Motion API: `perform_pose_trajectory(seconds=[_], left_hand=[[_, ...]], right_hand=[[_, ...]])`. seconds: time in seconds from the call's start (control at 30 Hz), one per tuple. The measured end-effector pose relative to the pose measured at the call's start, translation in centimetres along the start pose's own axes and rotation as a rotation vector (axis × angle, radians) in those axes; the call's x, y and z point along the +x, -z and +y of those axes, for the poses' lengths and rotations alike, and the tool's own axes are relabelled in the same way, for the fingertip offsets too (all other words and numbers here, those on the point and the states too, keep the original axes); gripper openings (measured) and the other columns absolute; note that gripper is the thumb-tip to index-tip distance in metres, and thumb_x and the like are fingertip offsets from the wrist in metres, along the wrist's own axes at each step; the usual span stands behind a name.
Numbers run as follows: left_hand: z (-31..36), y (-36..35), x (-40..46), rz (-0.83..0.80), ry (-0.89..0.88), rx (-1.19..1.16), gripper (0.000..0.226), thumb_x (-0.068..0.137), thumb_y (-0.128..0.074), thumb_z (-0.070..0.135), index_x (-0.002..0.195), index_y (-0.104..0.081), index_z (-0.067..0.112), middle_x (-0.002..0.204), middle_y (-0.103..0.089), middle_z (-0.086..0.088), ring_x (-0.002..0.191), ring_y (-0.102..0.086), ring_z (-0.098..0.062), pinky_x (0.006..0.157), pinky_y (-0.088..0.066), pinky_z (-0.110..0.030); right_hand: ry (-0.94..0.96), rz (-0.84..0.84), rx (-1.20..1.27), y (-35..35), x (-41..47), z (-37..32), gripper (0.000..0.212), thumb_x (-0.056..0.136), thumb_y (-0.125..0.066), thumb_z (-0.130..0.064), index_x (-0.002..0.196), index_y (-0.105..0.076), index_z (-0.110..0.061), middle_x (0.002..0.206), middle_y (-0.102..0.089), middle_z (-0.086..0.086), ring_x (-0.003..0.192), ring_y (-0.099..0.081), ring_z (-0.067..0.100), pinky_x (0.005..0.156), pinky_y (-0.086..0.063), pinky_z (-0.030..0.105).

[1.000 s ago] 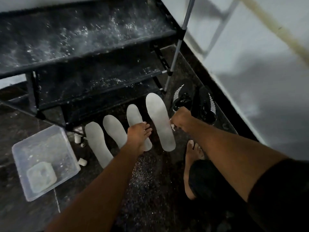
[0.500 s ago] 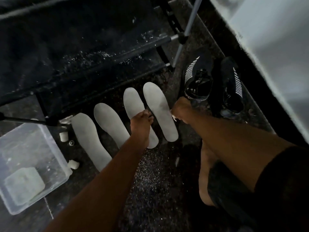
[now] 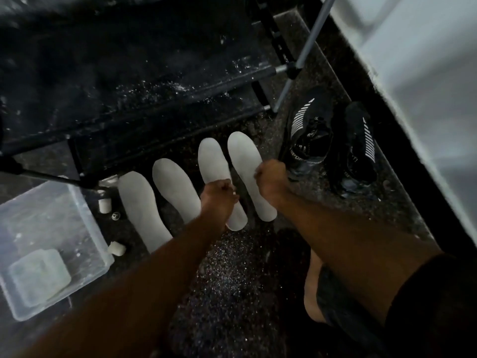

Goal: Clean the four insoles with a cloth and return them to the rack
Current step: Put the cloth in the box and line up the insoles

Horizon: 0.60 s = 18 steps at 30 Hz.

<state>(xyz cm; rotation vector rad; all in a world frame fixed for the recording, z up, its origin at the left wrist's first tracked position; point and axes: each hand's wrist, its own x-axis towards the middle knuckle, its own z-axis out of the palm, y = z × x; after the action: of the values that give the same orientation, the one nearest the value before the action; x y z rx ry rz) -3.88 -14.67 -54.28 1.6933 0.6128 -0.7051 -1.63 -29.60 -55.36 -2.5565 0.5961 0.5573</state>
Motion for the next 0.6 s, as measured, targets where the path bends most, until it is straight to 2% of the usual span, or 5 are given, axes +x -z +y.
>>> perform_pose_trajectory(seconds=[0.1, 0.2, 0.3, 0.4, 0.6], left_hand=[[1.1, 4.2, -2.2, -0.035, -0.144, 0.326, 0.027, 0.100, -0.054, 0.005, 0.122, -0.069, 0.010, 0.112, -0.074, -0.012, 0.100, -0.072, -0.034, 0.092, -0.058, -0.049], [1.4, 9.0, -4.7, 0.020, -0.199, 0.524, 0.027, 0.103, -0.053, 0.013, 0.126, -0.067, 0.010, 0.117, -0.072, -0.013, 0.098, -0.071, -0.031, 0.088, -0.059, -0.045], [0.2, 13.0, -6.5, 0.077, -0.221, 0.684, 0.028, 0.104, -0.054, 0.019, 0.127, -0.068, 0.010, 0.123, -0.070, -0.012, 0.109, -0.068, -0.028, 0.094, -0.053, -0.035], [-1.3, 16.2, -8.5, 0.154, -0.218, 0.654, 0.024, 0.104, -0.054, 0.020, 0.117, -0.072, 0.012, 0.119, -0.072, -0.008, 0.103, -0.067, -0.023, 0.082, -0.049, -0.026], [-4.8, 22.6, -10.0, 0.343, -0.171, 0.515, 0.026, 0.103, -0.056, 0.024, 0.119, -0.072, 0.012, 0.114, -0.074, -0.015, 0.109, -0.068, -0.032, 0.082, -0.046, -0.030]], right_hand=[[0.056, -0.005, 0.155, -0.6, -1.7, -3.0, 0.018, 0.090, -0.058, -0.007, 0.097, -0.074, -0.007, 0.100, -0.071, 0.011, 0.095, -0.066, 0.027, 0.082, -0.050, 0.030], [0.118, -0.019, 0.307, -1.5, -4.3, -6.7, 0.013, 0.086, -0.062, -0.003, 0.084, -0.074, -0.007, 0.081, -0.073, 0.009, 0.072, -0.070, 0.024, 0.072, -0.060, 0.039], [0.188, -0.002, 0.335, -2.4, -6.5, -9.6, 0.019, 0.085, -0.062, -0.013, 0.069, -0.071, -0.018, 0.067, -0.070, 0.001, 0.064, -0.068, 0.019, 0.066, -0.059, 0.034], [0.269, 0.021, 0.407, -3.6, -9.0, -12.2, 0.016, 0.087, -0.063, -0.009, 0.072, -0.069, -0.013, 0.070, -0.070, 0.002, 0.056, -0.063, 0.010, 0.056, -0.055, 0.018], [0.340, -0.045, 0.450, -7.8, -13.6, -17.6, 0.011, 0.087, -0.066, -0.007, 0.078, -0.063, -0.014, 0.074, -0.069, 0.004, 0.058, -0.067, 0.016, 0.055, -0.058, 0.033]])
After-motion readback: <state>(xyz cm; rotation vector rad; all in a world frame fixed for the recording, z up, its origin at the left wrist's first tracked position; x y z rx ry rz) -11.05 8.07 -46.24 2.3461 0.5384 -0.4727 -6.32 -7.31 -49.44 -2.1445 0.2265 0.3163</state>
